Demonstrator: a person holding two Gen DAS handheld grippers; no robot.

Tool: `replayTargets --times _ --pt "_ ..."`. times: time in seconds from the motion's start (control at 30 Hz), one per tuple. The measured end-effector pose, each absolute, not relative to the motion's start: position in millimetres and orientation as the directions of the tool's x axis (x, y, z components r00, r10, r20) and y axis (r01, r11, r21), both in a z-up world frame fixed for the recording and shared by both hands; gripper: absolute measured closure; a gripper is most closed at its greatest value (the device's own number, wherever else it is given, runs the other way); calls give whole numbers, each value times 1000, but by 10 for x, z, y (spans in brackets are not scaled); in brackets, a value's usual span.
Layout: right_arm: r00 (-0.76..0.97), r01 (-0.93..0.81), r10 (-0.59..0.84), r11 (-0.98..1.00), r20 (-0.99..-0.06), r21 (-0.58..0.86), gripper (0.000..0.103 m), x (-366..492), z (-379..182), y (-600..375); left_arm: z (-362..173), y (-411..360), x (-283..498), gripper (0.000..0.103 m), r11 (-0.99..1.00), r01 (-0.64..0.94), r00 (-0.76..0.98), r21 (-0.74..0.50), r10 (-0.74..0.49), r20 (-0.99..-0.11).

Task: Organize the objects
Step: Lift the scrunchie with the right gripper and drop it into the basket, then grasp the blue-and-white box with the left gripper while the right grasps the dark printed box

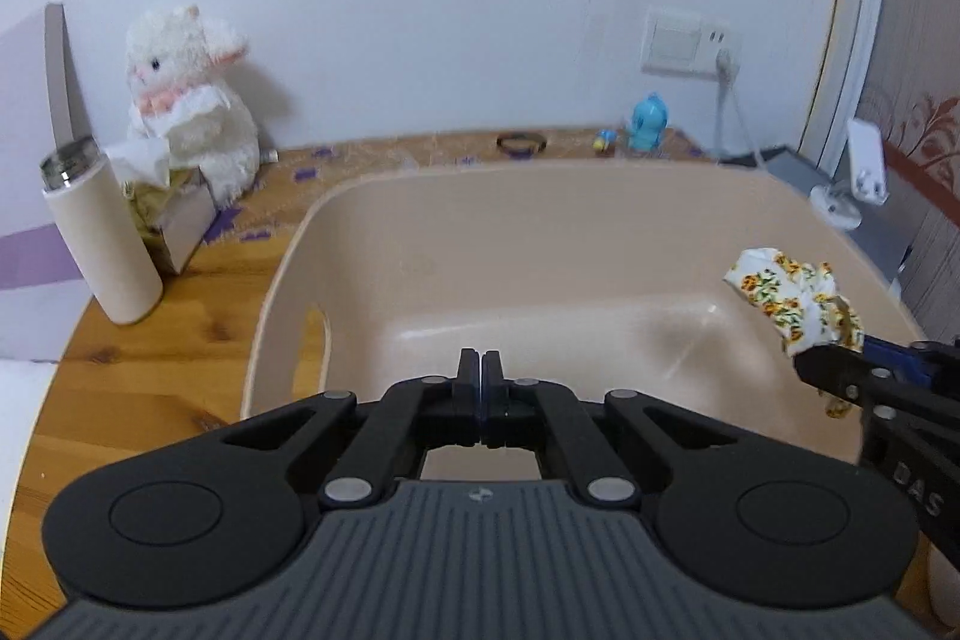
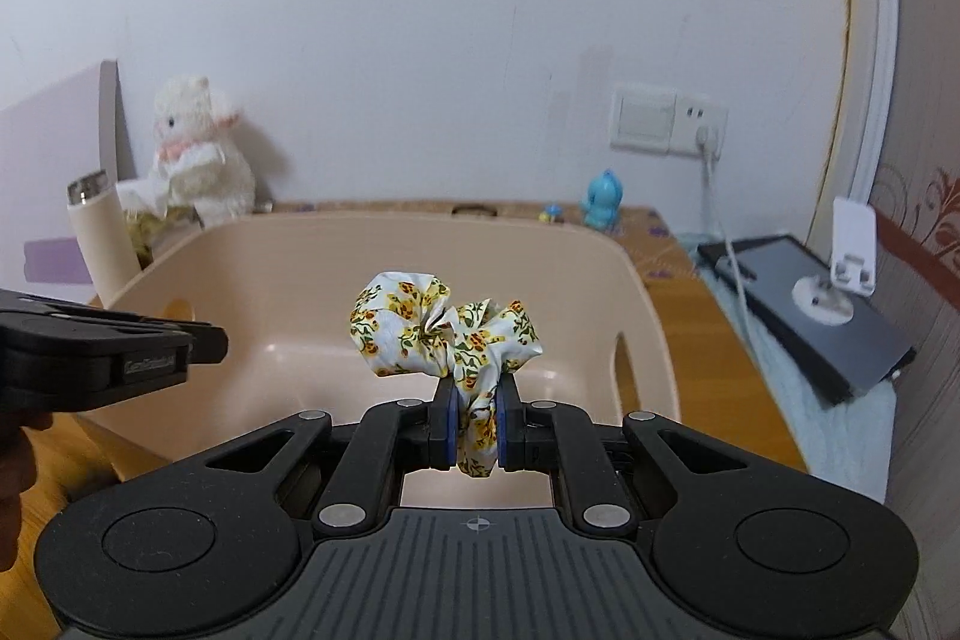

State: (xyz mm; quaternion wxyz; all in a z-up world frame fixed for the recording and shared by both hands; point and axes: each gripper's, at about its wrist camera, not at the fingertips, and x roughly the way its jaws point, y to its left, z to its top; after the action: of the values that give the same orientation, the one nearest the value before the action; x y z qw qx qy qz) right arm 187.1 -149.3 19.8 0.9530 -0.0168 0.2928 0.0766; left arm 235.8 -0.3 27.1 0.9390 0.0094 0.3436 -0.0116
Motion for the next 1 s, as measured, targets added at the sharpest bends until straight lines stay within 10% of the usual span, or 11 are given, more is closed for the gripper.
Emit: replayTargets --times 0.13,0.23,0.37,0.57,1.0 --pt "798 -161 123 987 -590 -12 88 1892 166 -1480 167 25 2395 102 999 38 751 5 -25 -660" --pt "795 -147 104 989 -598 -23 63 1886 183 -1502 199 25 2302 99 998 55 756 8 -36 -654" --pt "804 -138 106 990 -585 -11 57 1786 227 -1517 268 62 2143 59 998 58 769 15 -35 -639" --pt "831 -133 94 991 -548 -32 44 1489 344 -1499 409 158 1784 31 998 50 797 45 -13 -603" --pt "817 -131 82 990 -571 -45 27 1063 258 -1552 403 348 1217 21 998 60 779 -2 -48 -625"
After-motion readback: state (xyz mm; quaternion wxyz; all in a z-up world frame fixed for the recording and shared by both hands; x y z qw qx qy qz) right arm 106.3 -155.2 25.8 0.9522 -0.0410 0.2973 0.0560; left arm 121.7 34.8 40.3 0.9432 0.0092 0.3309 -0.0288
